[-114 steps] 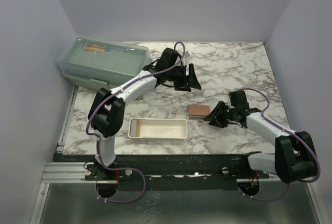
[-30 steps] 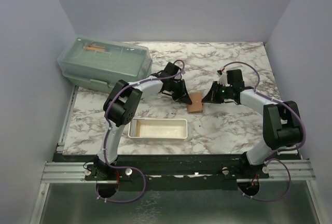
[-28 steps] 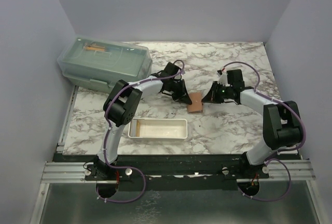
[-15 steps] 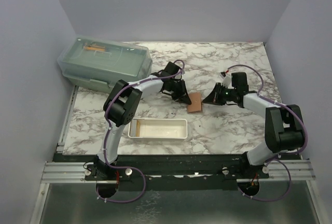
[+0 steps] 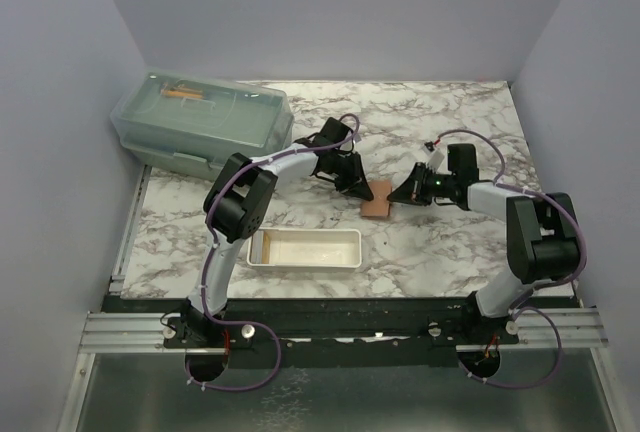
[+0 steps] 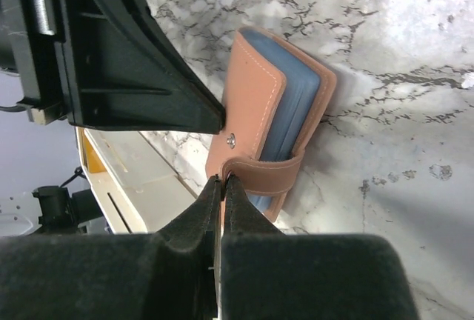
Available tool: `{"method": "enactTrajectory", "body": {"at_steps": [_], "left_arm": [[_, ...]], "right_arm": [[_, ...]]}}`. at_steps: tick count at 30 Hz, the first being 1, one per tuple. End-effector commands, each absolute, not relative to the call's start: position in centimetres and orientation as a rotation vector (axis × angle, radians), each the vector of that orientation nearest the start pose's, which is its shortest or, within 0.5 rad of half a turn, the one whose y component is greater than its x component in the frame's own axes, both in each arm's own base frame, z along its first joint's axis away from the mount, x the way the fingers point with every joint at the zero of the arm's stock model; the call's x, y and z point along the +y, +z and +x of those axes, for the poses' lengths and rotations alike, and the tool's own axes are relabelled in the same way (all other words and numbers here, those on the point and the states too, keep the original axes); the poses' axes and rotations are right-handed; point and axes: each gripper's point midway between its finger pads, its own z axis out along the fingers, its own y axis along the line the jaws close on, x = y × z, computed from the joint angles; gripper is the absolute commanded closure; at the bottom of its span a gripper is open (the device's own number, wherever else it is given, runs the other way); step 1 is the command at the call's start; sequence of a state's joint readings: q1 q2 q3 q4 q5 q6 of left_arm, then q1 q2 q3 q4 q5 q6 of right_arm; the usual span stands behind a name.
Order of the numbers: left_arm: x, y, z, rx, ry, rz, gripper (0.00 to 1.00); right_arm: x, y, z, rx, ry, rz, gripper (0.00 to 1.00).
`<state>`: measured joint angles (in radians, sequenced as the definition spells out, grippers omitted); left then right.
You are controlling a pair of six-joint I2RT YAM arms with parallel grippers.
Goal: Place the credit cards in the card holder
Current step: Close the card holder at the center of the board.
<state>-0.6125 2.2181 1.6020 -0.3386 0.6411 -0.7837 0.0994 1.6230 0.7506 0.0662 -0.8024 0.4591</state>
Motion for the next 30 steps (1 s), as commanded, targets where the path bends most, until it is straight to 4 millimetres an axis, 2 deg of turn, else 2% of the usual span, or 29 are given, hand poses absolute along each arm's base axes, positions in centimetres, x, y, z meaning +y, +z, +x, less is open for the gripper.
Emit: {"method": "enactTrajectory", "body": {"at_steps": [1, 10, 17, 26, 30], "left_arm": [[-39.4, 2.3, 33.2, 2.865, -1.195, 0.017, 0.88], [-40.2, 2.3, 32.5, 2.875, -1.213, 0.032, 0.9], [-40.3, 2.8, 32.7, 2.858, -1.217, 0.044, 0.9], [-40.3, 2.9, 32.8, 2.852, -1.219, 0.051, 0.9], [-40.3, 2.9, 32.9, 2.851, -1.219, 0.052, 0.9]], "right_arm": [[18.2, 7.4, 32.3, 2.392, 1.306, 0.022, 1.0], [18.2, 6.2, 33.3, 2.465, 1.302, 0.073, 1.0], [16.9, 5.0, 33.9, 2.566, 1.114, 0.086, 1.0], [16.2, 2.9, 33.3, 2.717, 0.844, 0.04, 1.0], [15.6, 3.0, 33.5, 2.73, 0.756, 0.023, 1.0]]}}
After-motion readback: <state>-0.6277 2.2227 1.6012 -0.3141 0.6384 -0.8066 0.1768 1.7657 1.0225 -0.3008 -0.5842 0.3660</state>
